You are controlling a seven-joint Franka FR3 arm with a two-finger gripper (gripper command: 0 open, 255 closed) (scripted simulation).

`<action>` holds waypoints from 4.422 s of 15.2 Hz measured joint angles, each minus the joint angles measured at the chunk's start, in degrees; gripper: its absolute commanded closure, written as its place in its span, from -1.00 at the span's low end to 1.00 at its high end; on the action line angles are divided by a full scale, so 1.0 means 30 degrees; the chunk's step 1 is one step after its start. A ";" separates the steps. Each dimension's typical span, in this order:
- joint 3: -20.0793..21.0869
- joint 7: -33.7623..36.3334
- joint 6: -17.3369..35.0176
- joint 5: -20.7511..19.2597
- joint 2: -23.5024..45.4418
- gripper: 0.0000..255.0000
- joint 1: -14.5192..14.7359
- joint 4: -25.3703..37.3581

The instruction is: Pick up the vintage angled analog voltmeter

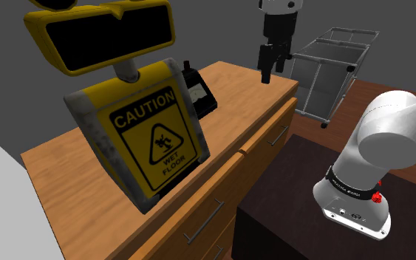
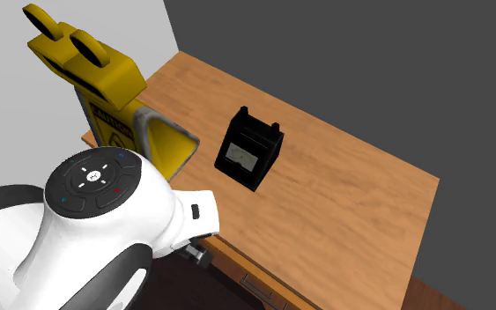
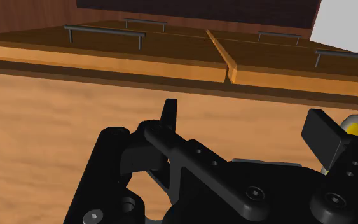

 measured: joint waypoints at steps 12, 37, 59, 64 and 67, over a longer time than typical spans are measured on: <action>-0.3292 -0.8649 0.2455 -0.1553 0.6909 -1.00 0.0869 0.4686; -0.3575 -2.3351 0.0182 0.0906 2.3504 -1.00 0.1267 2.3563; -0.3546 -2.3267 -0.0862 0.0926 2.3839 1.00 0.1237 2.4880; -0.3533 -2.3158 -0.2547 0.0980 2.4407 1.00 0.1112 2.7137; -0.3531 -2.3152 -0.3516 0.1031 2.4883 1.00 0.0973 2.8581</action>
